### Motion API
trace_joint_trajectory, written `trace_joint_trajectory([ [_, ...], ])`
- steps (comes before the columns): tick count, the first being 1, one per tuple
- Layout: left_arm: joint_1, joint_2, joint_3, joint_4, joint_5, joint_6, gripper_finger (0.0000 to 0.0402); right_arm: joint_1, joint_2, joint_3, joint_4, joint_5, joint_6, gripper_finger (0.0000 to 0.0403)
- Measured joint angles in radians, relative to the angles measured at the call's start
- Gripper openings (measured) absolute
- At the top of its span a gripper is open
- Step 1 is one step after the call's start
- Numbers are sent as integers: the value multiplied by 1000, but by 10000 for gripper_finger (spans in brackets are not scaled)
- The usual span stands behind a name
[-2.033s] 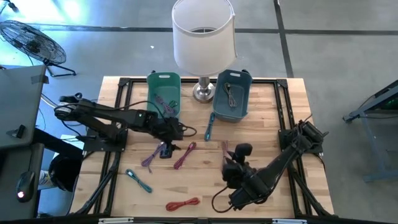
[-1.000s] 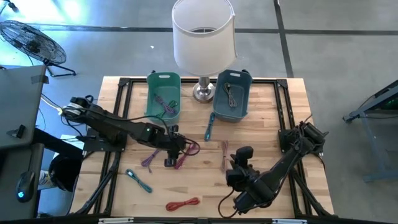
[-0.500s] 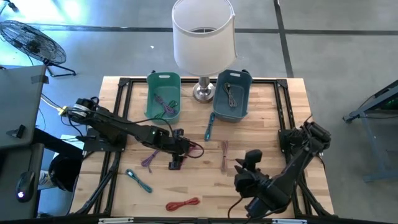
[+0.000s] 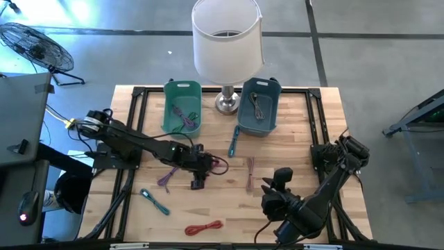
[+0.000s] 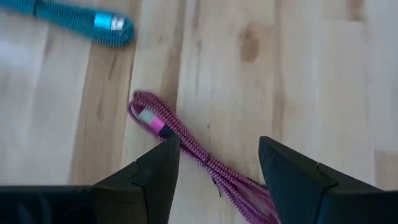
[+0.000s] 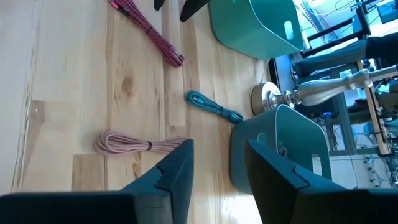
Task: Pick & Place USB Port
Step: Put the pink patterned charger cable into the blue bin
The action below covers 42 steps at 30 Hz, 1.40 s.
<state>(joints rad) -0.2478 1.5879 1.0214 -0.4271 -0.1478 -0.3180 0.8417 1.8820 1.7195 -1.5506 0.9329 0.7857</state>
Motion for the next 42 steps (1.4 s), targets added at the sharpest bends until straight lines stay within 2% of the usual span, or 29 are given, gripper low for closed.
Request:
trace_joint_trajectory([
  [3, 19, 5, -4, -49, -1, -80, 214, 0, 0, 0, 7, 0, 0, 133],
  [13, 27, 34, -2, -69, 12, -144, 214, 4, 0, 0, 13, -17, 0, 133],
  [16, 27, 56, -2, -69, 43, -174, 214, 4, 0, 0, 14, -19, 0, 133],
  [21, 27, 87, -2, -70, 89, -180, 214, 4, 1, 0, 15, -19, 0, 133],
  [42, 25, 96, -2, -46, 93, -211, 214, 13, 1, 0, 30, -24, 0, 133],
])
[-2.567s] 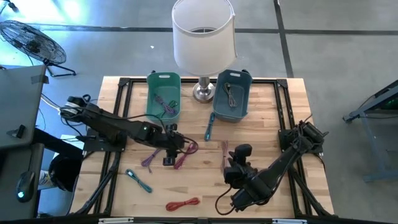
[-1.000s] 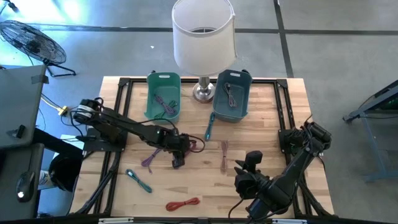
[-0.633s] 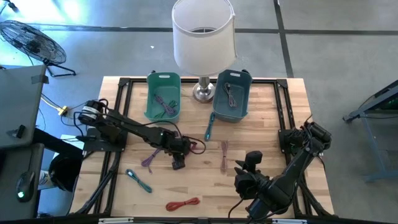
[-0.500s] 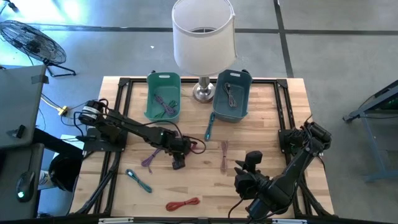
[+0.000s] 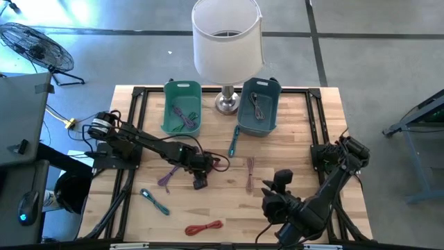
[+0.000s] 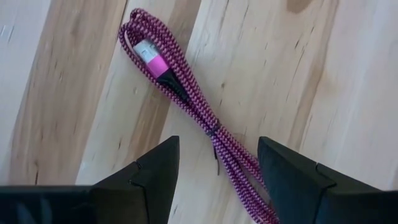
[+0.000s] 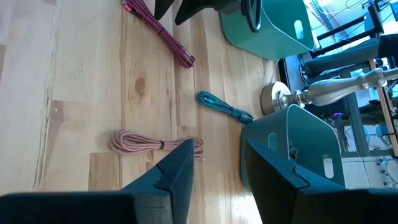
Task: Pick & Place USB Port
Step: Put the pink patterned charger cable into the blue bin
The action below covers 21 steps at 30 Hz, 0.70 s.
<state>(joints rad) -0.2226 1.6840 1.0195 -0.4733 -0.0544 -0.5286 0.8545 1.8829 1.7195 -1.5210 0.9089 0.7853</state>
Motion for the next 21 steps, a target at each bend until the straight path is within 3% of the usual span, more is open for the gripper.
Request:
trace_joint_trajectory([
  [21, 0, 87, 3, 49, 21, -33, 214, 45, 1, 0, 11, 3, 20, 133],
])
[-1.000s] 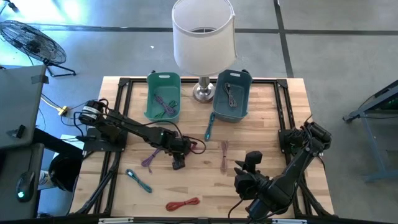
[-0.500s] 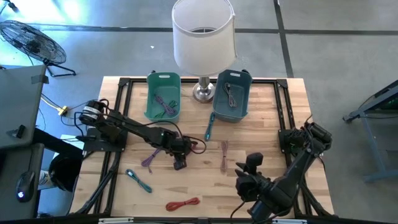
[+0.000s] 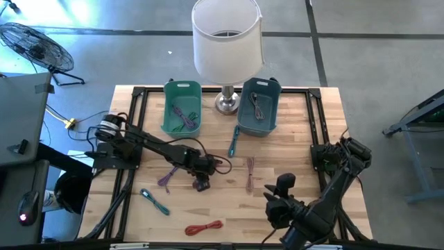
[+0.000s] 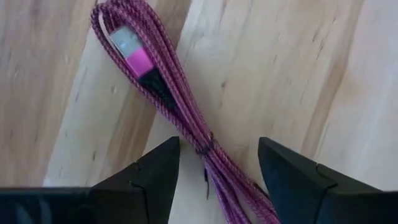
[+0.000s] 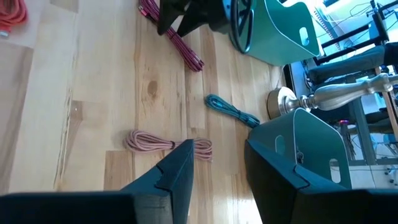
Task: Pick & Place USB Port
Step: Put the pink patterned charger cable into the blue bin
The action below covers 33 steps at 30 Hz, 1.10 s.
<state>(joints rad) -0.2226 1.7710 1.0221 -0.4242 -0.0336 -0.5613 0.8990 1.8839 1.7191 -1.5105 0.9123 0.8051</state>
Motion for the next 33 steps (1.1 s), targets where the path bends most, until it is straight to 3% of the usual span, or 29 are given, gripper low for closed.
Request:
trace_joint_trajectory([
  [19, 0, 16, 1, -30, -25, 41, 164, 45, 0, 0, 34, -3, 7, 133],
  [21, 0, 17, 1, -50, -29, 71, 137, 45, 0, 0, 35, -3, 7, 133],
  [25, 2, 17, 0, -63, -36, 151, 30, 45, 0, 0, 50, -3, 8, 133],
  [33, 0, 11, -2, -48, -46, 204, 16, 56, 0, 0, 78, -3, 8, 133],
])
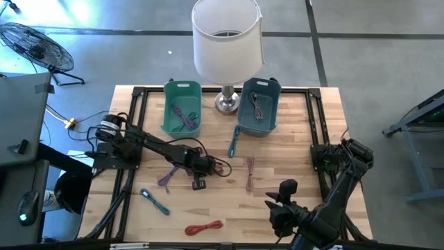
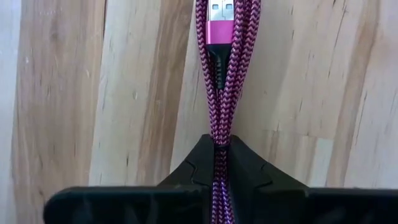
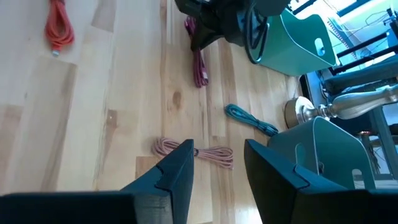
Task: Pick & Place USB Port
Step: Put the pink patterned charger cable into the blue bin
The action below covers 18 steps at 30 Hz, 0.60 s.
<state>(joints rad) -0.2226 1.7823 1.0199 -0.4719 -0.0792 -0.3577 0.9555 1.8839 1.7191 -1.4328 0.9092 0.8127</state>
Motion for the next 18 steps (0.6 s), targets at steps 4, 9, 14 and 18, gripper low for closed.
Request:
trace_joint_trajectory([
  [4, 0, -22, -6, 51, 18, 29, 15, 20, 0, 0, 2, 21, 0, 133],
  [9, -1, -101, 39, 134, 40, 124, 15, 57, 0, 0, -4, 125, -10, 133],
  [14, -1, -174, 123, 236, 21, 330, 15, 101, -7, 0, -20, 377, -10, 133],
  [18, 0, -226, 166, 340, 37, 522, 15, 124, -18, 0, -20, 581, -48, 133],
])
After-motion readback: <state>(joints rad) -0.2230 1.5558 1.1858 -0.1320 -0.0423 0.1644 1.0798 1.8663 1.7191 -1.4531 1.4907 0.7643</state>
